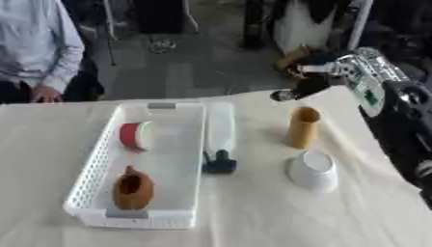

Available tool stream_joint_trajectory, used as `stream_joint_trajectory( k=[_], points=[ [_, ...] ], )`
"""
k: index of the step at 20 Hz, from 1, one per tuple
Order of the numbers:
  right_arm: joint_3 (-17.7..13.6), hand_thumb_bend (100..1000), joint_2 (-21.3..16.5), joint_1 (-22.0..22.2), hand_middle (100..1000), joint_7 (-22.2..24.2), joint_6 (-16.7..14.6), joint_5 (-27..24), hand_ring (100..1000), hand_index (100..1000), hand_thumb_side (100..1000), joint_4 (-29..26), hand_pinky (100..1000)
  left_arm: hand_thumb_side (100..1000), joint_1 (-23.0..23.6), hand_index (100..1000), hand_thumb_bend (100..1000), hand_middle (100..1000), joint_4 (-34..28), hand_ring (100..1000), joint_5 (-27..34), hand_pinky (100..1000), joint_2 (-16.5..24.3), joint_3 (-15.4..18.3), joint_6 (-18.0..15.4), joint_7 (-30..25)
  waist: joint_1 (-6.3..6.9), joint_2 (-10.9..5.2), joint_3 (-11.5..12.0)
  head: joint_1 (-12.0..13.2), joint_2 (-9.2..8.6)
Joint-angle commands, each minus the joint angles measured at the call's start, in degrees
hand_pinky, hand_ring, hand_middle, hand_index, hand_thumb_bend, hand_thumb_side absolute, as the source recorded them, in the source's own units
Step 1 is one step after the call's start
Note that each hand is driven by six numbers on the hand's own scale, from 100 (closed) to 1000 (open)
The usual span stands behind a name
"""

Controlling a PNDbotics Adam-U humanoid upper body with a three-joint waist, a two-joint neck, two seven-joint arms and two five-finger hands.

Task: Pick up objects on the table and place them in the box.

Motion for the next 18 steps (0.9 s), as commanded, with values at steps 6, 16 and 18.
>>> stream_joint_trajectory(
  k=[6, 16, 18],
  points=[
    [-0.45, 478, -1.85, -2.86, 1000, 6.14, 2.27, 1.8, 1000, 1000, 453, 4.88, 886, 1000, -0.66, 934, 100, 873, -0.85, 977, 0.79, 976, 0.65, 0.14, 0.19, -0.72, -0.22, -0.55, 0.48, -0.27, -0.25],
    [-0.3, 498, -2.66, -3.14, 1000, 6.17, 1.53, 2.78, 1000, 1000, 419, 8.32, 886, 1000, -0.79, 921, 100, 851, -0.85, 972, 1.34, 976, 0.57, 0.26, 0.36, -1.04, -0.4, 0.1, 0.88, -0.31, -0.4],
    [-0.4, 498, -2.64, -3.17, 1000, 6.17, 1.5, 2.44, 1000, 1000, 418, 8.47, 880, 1000, -0.82, 919, 100, 849, -0.85, 972, 1.41, 976, 0.56, 0.26, 0.34, -1.01, -0.37, 0.19, 0.94, -0.42, -0.42]
  ],
)
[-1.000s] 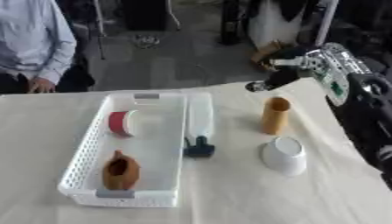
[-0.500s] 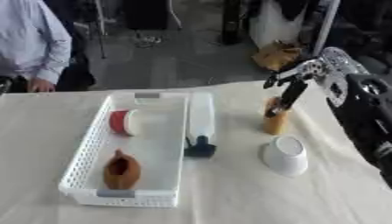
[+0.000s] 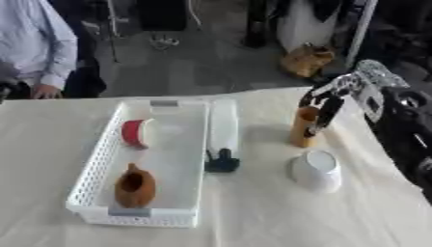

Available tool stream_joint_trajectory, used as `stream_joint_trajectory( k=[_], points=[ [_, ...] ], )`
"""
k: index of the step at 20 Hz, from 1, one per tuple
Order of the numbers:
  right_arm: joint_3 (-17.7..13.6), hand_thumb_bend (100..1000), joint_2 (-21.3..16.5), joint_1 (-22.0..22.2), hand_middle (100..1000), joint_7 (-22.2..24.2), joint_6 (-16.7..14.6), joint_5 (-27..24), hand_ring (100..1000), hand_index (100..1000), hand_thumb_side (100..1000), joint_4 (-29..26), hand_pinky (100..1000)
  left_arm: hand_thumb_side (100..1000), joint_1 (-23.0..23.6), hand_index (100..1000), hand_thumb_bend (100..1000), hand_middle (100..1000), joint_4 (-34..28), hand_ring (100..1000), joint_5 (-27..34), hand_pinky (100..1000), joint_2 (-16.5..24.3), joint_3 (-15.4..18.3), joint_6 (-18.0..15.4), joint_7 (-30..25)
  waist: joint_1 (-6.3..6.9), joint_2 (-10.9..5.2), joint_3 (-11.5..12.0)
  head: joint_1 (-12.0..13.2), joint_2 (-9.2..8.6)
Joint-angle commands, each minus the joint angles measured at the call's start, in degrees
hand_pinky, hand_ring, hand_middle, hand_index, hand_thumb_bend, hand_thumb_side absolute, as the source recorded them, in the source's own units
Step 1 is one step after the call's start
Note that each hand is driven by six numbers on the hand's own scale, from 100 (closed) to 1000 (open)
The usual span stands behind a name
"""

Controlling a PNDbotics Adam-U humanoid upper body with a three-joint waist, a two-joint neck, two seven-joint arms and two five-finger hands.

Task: Pick up objects on the table and place them in the box.

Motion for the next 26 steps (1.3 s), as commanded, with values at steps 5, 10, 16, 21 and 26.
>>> stream_joint_trajectory(
  k=[5, 10, 16, 21, 26],
  points=[
    [-0.8, 513, -1.55, -1.82, 1000, 0.07, -0.26, -0.58, 1000, 1000, 426, -0.65, 888, 1000, -0.94, 915, 100, 844, -0.85, 970, 0.42, 976, 0.51, 0.25, -0.06, -0.13, 0.07, -0.44, 0.49, -0.75, -0.65],
    [-1.46, 510, -1.62, -1.93, 1000, -0.09, -0.36, -0.6, 1000, 1000, 445, -2.79, 886, 1000, -0.96, 908, 100, 839, -0.85, 969, 0.5, 975, 0.43, 0.24, -0.01, -0.11, 0.17, -0.21, 0.55, -0.98, -0.76],
    [-1.79, 505, -2.16, -3.13, 1000, 0.07, -0.11, -1.65, 1000, 1000, 458, -4.25, 885, 1000, -0.93, 905, 100, 835, -0.85, 968, 0.42, 974, 0.81, 0.21, 0.16, -0.66, 0.07, -0.28, 0.17, -0.97, -0.67],
    [-1.64, 529, -2.27, -3.96, 1000, 0.07, 0.29, 0.17, 1000, 1000, 474, -3.97, 898, 1000, -1.01, 904, 100, 835, -0.85, 968, 0.5, 974, 0.69, 0.11, 0.16, -1.19, -0.19, -0.22, 0.14, -1.36, -0.9],
    [-2.14, 561, -1.73, -3.46, 1000, 0.07, 0.28, 2.45, 1000, 1000, 485, -2.13, 907, 1000, -1.12, 902, 100, 832, -0.85, 966, 0.73, 973, 0.54, 0.13, 0.1, -1.31, -0.07, 0.09, 0.7, -1.8, -1.18]
  ],
)
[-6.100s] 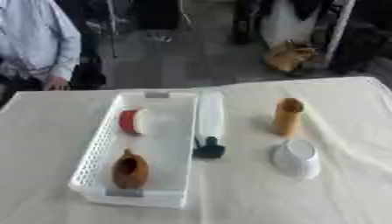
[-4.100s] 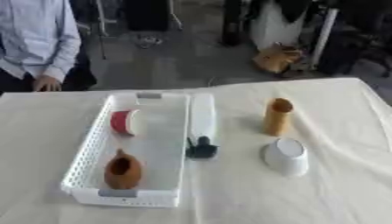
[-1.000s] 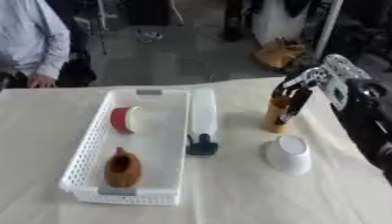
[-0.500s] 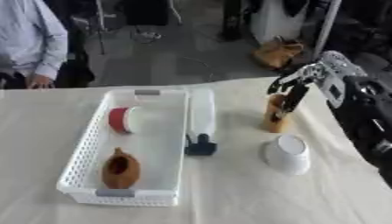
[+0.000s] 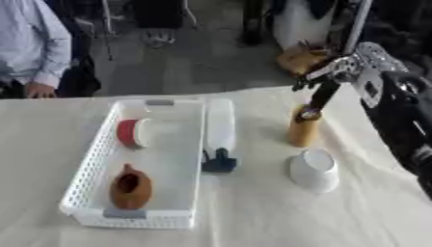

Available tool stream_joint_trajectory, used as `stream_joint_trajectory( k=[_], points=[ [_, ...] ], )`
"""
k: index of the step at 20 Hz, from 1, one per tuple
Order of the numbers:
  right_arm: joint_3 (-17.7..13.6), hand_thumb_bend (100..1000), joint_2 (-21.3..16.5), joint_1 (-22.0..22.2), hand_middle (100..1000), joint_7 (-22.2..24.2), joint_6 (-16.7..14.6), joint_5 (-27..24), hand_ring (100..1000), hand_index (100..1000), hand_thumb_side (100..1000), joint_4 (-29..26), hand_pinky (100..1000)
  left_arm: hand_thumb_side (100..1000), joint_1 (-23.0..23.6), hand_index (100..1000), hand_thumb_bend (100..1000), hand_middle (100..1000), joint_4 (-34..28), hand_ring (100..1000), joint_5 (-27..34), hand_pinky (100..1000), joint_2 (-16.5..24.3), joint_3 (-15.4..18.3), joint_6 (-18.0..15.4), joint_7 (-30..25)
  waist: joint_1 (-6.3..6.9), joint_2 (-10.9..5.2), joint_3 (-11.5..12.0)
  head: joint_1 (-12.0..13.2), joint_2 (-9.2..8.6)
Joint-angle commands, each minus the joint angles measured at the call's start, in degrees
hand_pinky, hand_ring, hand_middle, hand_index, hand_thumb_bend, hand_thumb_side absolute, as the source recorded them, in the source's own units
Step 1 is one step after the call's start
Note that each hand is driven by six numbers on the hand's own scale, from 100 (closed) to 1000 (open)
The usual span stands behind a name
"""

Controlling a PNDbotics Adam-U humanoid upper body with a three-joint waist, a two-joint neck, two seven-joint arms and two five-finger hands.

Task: Pick up objects on the table and place them in the box.

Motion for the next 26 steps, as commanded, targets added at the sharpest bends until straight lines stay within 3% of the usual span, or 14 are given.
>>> stream_joint_trajectory(
  k=[1, 26],
  points=[
    [-0.84, 566, -1.11, -1.0, 1000, 0.02, 0.17, 1.37, 1000, 1000, 487, 0.75, 907, 1000, -0.91, 901, 100, 831, -0.85, 966, 0.37, 973, 0.97, 0.14, 0.03, -0.3, 0.11, -0.57, 0.27, -0.37, -0.68],
    [-2.78, 563, -0.03, -0.2, 1000, -3.03, 1.67, 2.1, 1000, 1000, 516, 4.23, 892, 1000, -1.14, 897, 100, 827, -0.85, 963, 0.76, 973, 0.47, 0.17, 0.07, -0.33, 0.67, 0.58, 1.44, -1.24, -1.51]
  ],
)
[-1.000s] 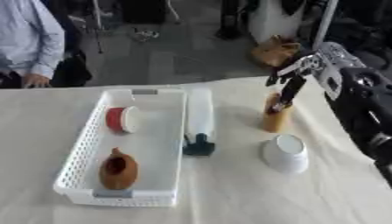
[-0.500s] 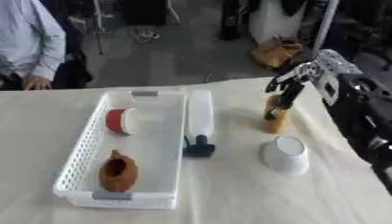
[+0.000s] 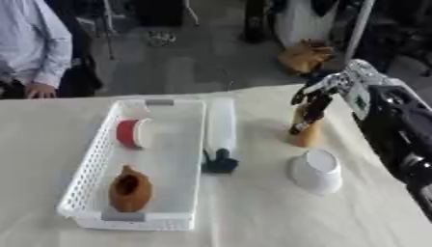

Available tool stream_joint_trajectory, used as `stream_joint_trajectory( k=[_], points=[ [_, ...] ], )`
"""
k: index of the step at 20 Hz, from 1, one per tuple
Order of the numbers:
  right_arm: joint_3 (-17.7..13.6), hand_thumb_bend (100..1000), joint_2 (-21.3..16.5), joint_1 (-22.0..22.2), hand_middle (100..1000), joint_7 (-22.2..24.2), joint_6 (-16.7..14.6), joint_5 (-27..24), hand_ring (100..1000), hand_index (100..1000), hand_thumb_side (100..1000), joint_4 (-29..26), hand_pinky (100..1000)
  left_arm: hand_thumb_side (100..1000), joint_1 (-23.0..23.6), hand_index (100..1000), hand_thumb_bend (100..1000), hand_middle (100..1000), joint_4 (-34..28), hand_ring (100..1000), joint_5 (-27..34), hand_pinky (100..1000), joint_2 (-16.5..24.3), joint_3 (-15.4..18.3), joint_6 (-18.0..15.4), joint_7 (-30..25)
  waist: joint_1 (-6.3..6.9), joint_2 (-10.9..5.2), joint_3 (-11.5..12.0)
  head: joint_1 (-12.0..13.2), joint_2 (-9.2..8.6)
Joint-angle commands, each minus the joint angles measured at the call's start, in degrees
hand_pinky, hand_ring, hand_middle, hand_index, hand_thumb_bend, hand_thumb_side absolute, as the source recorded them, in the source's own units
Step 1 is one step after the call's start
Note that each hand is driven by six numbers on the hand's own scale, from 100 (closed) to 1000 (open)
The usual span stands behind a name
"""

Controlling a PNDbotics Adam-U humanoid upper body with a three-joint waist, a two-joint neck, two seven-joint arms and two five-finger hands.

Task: Pick up objects on the table and place them in the box.

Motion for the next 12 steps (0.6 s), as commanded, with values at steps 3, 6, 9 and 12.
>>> stream_joint_trajectory(
  k=[3, 6, 9, 12],
  points=[
    [-0.69, 564, -0.66, -0.98, 1000, -0.61, 0.33, 0.82, 999, 1000, 515, 0.24, 891, 1000, -1.02, 897, 100, 827, -0.85, 963, 0.35, 973, 0.66, 0.16, -0.11, -0.14, 0.09, -0.66, 0.08, -0.31, -0.65],
    [-0.76, 551, -0.66, -0.98, 1000, -0.61, 0.48, 0.94, 992, 1000, 505, 0.53, 881, 1000, -1.0, 896, 100, 826, -0.85, 963, 0.42, 973, 0.67, 0.2, -0.08, -0.15, 0.19, -0.64, 0.08, -0.37, -0.67],
    [-0.71, 534, -0.67, -1.08, 1000, -0.31, 0.64, 1.25, 986, 1000, 487, 0.78, 865, 1000, -1.04, 895, 100, 826, -0.85, 963, 0.44, 975, 0.71, 0.23, -0.05, -0.14, 0.22, -0.65, 0.01, -0.4, -0.59],
    [-0.64, 497, -0.76, -1.42, 1000, 0.75, 0.85, 1.51, 984, 1000, 450, 1.19, 851, 1000, -1.09, 895, 100, 825, -0.85, 963, 0.46, 977, 0.74, 0.22, -0.01, -0.12, 0.19, -0.63, -0.2, -0.4, -0.52]
  ],
)
